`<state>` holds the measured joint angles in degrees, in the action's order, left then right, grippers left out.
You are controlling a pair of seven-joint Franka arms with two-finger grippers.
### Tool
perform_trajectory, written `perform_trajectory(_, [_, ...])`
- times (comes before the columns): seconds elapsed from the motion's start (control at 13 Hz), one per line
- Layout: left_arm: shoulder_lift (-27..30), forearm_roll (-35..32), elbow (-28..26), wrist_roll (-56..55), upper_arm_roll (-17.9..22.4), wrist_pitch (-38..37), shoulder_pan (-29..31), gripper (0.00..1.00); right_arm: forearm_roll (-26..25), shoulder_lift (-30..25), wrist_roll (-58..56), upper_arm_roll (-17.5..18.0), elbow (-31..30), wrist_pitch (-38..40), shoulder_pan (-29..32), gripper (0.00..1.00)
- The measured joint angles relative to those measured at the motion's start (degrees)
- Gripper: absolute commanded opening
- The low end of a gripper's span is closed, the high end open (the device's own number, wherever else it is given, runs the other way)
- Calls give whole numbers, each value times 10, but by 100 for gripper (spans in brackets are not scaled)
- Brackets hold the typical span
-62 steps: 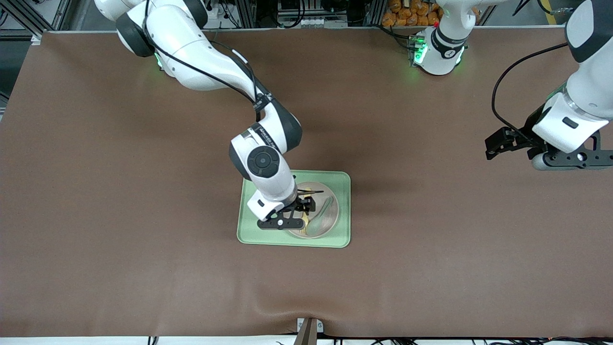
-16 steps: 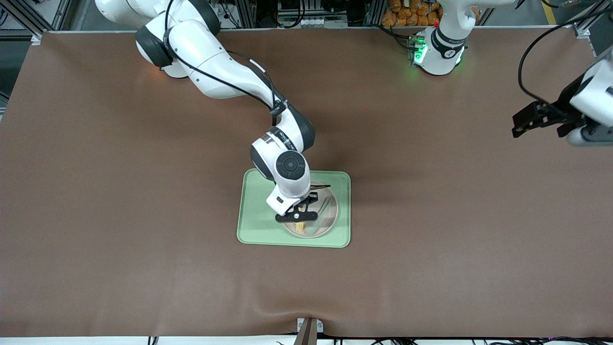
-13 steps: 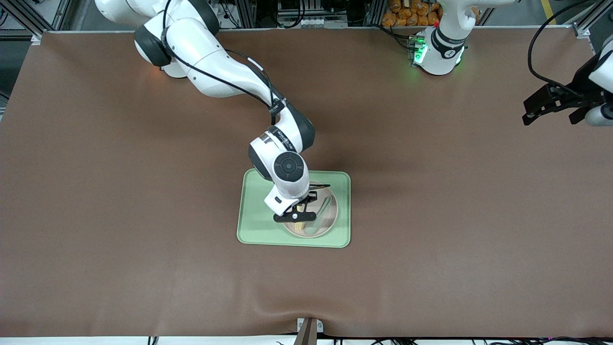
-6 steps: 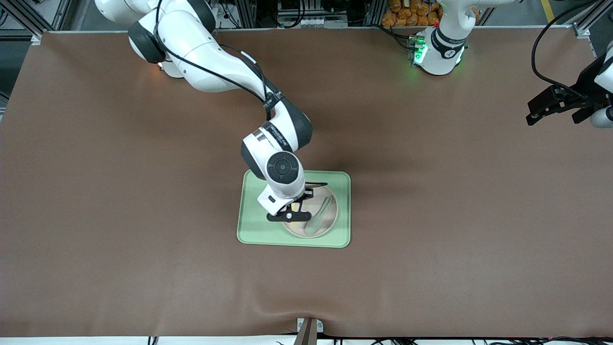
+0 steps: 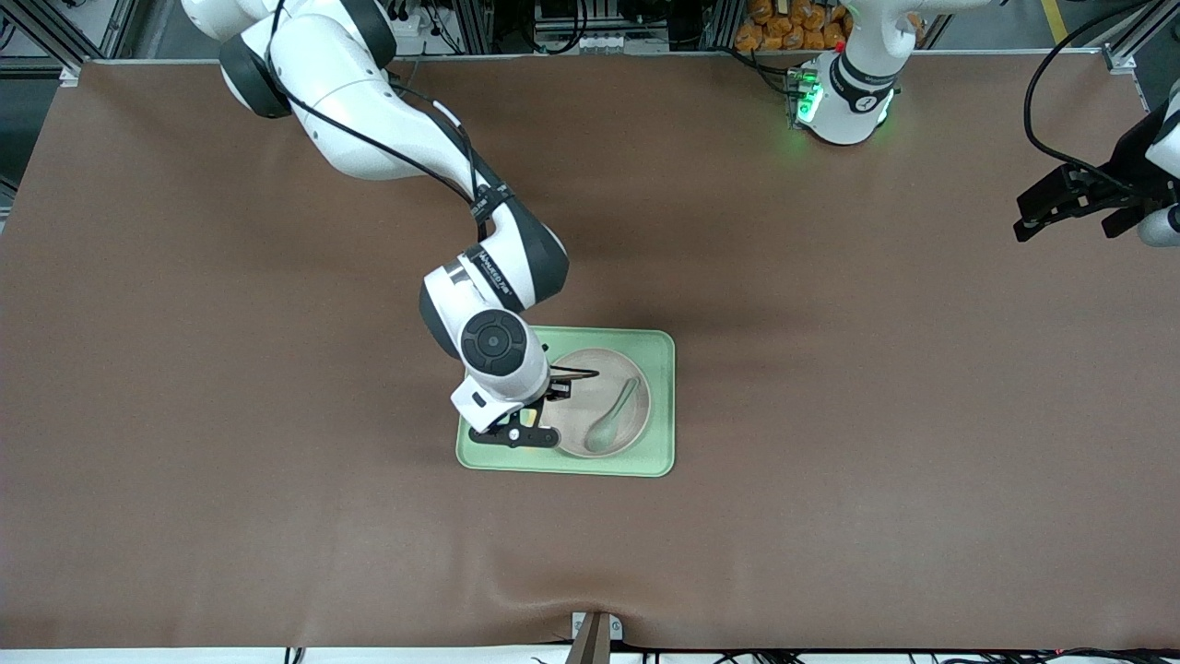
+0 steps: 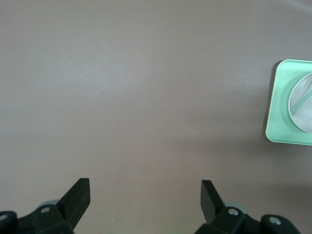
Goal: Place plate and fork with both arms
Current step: 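Lift the yellow fork with the right gripper and move it beside the plate, then lower the fork onto the tray and open the right gripper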
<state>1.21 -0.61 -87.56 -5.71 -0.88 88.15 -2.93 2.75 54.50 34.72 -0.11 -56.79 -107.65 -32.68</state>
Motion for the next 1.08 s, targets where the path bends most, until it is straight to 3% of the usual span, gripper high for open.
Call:
perform_trajectory(0.31, [1, 5, 0, 1, -7, -12, 0, 100, 0, -45, -32, -2, -145, -135, 10, 2])
perform_trajectory(0.46, [3, 6, 0, 2, -14, -19, 0, 100, 0, -74, -52, -3, -202, -157, 24, 2])
perform_trajectory(1.0, [5, 6, 0, 76, -19, -20, 0, 100, 7, -105, -60, 2, -299, -239, 30, 5])
perform_trajectory(1.08, [5, 6, 0, 89, -19, -19, 1, 100, 8, -105, -60, 3, -306, -246, 28, 15])
